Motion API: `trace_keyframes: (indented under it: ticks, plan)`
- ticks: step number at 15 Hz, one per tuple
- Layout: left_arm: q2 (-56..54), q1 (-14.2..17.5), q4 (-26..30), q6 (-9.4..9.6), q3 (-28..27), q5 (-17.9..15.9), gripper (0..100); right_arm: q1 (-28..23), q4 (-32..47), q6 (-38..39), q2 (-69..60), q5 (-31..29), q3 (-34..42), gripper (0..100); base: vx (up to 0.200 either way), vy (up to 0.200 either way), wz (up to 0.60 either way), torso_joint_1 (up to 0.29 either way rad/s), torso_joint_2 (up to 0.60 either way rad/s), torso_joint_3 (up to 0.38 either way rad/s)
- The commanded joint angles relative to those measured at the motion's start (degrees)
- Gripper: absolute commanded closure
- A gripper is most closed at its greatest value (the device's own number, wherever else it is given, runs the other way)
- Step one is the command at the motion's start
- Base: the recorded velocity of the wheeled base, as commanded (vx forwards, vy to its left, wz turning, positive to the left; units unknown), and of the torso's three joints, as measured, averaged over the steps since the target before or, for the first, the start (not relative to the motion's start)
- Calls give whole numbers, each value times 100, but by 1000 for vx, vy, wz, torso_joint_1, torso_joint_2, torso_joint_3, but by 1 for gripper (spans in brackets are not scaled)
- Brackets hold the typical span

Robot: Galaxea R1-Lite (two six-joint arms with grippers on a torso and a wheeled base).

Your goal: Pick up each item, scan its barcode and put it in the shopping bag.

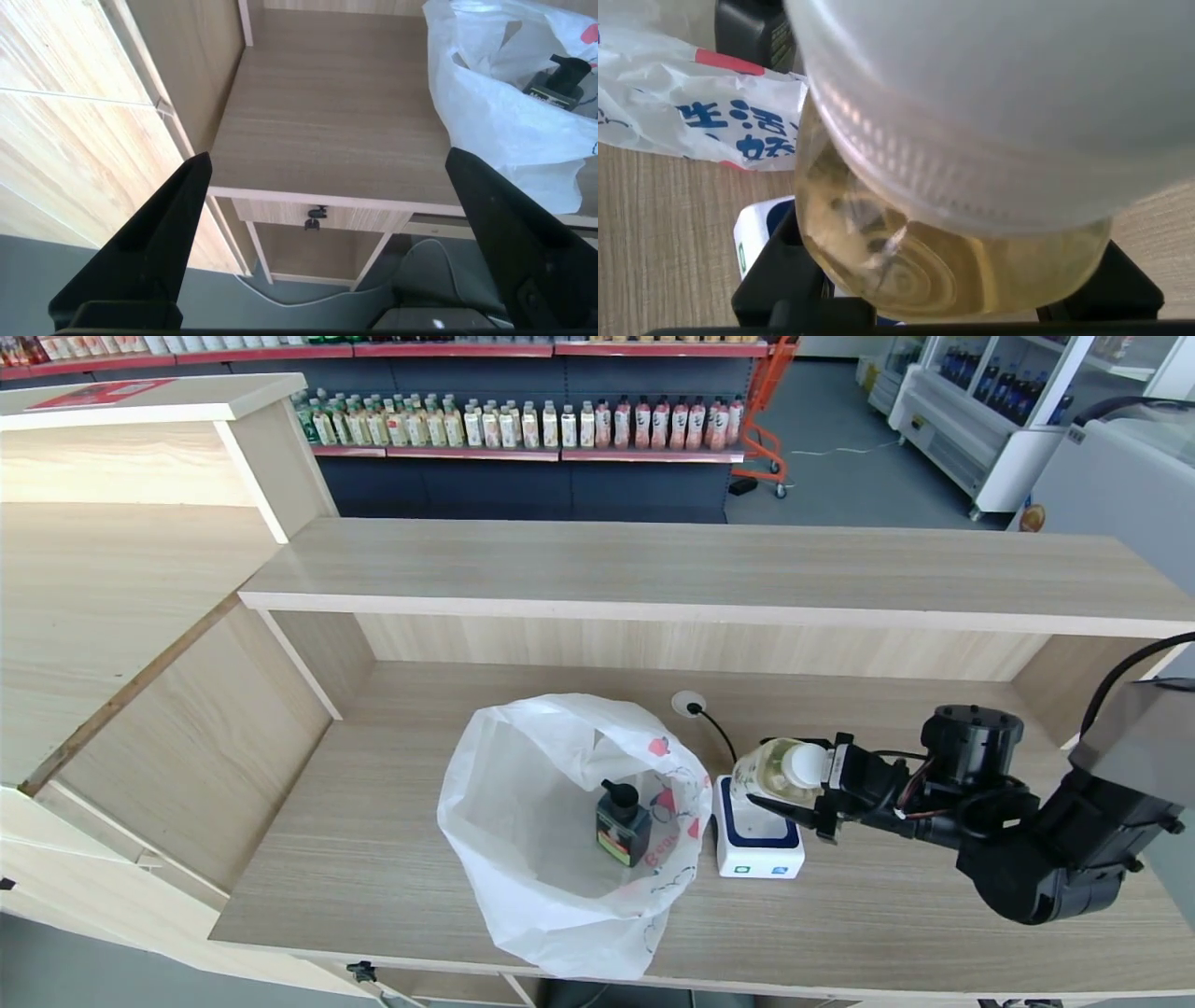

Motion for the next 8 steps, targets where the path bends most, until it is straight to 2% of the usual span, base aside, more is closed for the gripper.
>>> trace_keyframes:
  ticks: [1,8]
  plan:
    - [-2,-2,0,-4,0,4,0,61,27,-57,137,-8,-147,100,0,0,0,0,0,0]
    - [-2,-2,0,-4,0,4,0,61,18,-119,304,-8,-288,100,0,0,0,0,0,0]
